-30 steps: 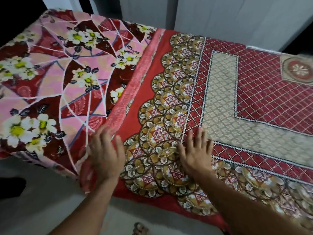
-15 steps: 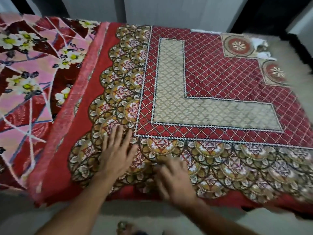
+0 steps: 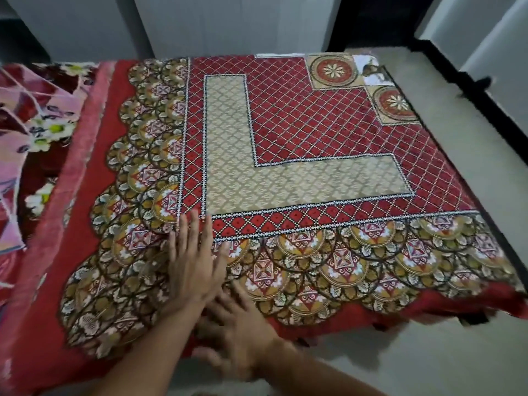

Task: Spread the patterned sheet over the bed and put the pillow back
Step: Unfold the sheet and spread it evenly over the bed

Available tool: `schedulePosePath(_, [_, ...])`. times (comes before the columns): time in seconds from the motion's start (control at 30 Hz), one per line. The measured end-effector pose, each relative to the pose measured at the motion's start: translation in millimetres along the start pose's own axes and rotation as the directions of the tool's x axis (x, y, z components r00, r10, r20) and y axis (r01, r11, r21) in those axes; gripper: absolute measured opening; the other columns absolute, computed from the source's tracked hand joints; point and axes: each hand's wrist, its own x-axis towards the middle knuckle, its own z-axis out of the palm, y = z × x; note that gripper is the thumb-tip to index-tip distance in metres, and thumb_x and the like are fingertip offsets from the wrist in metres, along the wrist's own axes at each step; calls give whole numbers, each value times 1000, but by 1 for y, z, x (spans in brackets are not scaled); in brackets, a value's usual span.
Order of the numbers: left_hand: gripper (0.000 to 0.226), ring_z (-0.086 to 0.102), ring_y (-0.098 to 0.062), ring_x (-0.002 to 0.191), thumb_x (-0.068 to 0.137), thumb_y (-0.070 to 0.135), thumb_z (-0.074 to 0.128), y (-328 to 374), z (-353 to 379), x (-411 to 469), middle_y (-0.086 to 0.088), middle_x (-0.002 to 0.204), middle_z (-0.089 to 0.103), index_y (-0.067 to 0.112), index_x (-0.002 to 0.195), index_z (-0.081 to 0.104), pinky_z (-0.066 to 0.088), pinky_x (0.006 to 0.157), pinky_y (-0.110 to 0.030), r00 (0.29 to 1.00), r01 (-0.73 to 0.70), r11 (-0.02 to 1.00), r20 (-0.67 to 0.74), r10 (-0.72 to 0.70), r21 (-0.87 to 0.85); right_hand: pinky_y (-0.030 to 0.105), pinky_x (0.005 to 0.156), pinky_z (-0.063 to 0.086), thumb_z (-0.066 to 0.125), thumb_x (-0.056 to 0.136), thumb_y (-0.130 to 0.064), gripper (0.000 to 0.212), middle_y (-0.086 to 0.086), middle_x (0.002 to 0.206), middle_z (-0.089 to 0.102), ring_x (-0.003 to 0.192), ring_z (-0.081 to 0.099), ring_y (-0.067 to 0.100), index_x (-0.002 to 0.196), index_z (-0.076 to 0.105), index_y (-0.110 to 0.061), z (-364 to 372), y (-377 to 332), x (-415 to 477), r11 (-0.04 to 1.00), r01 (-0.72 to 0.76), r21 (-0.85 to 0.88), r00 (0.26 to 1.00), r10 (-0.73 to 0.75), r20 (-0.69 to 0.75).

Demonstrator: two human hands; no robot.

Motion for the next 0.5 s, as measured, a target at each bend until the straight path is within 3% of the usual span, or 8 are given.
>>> schedulePosePath(0.07, [72,-10,-22,155,101,59,15,12,3,6,-7,168,-3,22,161,5,1,124,-51,1000,-16,1000,-7,16,-15,50,125,7,57,100,-40,42,9,148,53,149,31,27,135,64,-18,-5,3,-9,985,160,66,984,-155,-83])
schedulePosePath(0.1, [72,-10,-23,155,101,60,15,13,7,6,-7,168,-3,22,161,4,1,124,-50,1000,-20,1000,0,20,-10,48,125,11,57,100,-36,38,8,145,57,145,37,26,133,65,-17,-9,12,-16,991,122,61,982,-112,-154])
schedulePosePath(0.17, [74,-9,-23,155,99,64,10,4,16,1,-7,167,-2,23,161,4,2,124,-50,999,-21,1000,47,20,13,49,125,12,45,104,-37,44,5,155,46,150,30,22,142,57,-20,-21,43,-37,988,-148,47,947,155,-283])
schedulePosePath(0.23, [78,-11,-23,154,96,70,5,-11,27,-11,-6,167,-4,25,160,5,0,124,-51,993,-26,997,118,17,75,50,125,4,27,106,-46,55,-2,169,17,157,3,16,158,33,-26,-33,89,-70,875,-482,53,825,473,-308])
schedulePosePath(0.3, [79,-8,-24,154,95,71,7,-28,35,-24,-6,167,-3,26,160,9,-3,124,-49,992,-14,991,127,-3,136,50,125,-4,12,106,-53,61,-6,170,-5,155,-16,14,162,9,-31,-41,136,-111,726,-688,-6,703,664,-256])
schedulePosePath(0.4, [78,-5,-27,154,96,69,9,-32,35,-27,-8,167,-3,26,160,11,-5,123,-45,991,4,985,129,-26,173,50,125,-6,2,101,-62,65,-5,168,-17,155,-18,19,160,-6,-37,-45,190,-189,523,-852,-29,513,821,-252])
schedulePosePath(0.5, [78,-6,-26,154,96,69,9,-30,36,-26,-9,167,-3,26,161,9,-4,124,-46,989,9,982,140,-36,186,55,124,-5,-9,95,-69,68,-4,165,-29,152,-26,21,156,-20,-41,-46,218,-259,270,-961,63,249,940,-235])
